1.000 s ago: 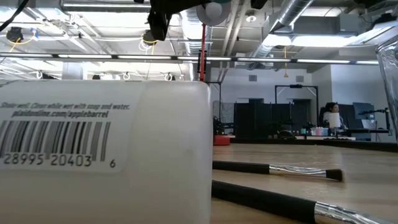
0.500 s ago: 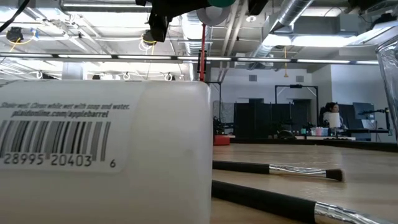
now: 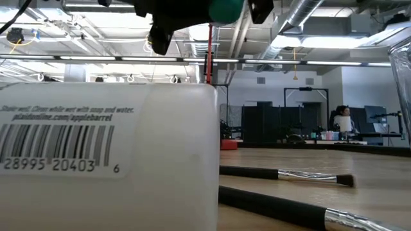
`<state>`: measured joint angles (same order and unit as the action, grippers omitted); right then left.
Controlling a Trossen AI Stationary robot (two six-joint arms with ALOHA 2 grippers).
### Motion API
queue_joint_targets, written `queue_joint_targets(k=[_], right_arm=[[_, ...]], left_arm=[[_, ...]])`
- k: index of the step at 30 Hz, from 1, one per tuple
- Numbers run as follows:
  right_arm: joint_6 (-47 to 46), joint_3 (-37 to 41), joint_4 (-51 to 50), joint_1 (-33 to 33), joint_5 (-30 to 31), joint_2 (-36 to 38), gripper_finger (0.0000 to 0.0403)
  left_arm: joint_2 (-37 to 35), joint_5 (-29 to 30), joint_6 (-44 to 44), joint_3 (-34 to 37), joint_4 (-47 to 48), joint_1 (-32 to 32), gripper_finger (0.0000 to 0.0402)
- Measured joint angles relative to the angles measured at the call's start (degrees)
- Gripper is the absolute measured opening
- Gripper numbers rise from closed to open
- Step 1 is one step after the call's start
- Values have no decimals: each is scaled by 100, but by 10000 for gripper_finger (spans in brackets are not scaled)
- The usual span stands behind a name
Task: Pick & Place Paint Supplies
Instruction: Put the dark green pain bottle into the transparent bin
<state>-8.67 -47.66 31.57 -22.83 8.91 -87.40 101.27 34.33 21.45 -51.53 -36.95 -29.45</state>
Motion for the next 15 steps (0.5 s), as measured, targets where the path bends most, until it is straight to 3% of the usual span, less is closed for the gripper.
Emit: queue_joint_targets(k=[7, 15], right_arm=[[-85, -698, -2189, -42, -6, -2, 174], [75, -728, -2111, -153, 2, 49, 178]], left_arm=[[0, -17, 137, 0, 135, -2, 67], [0, -147, 160, -2, 158, -7, 67]])
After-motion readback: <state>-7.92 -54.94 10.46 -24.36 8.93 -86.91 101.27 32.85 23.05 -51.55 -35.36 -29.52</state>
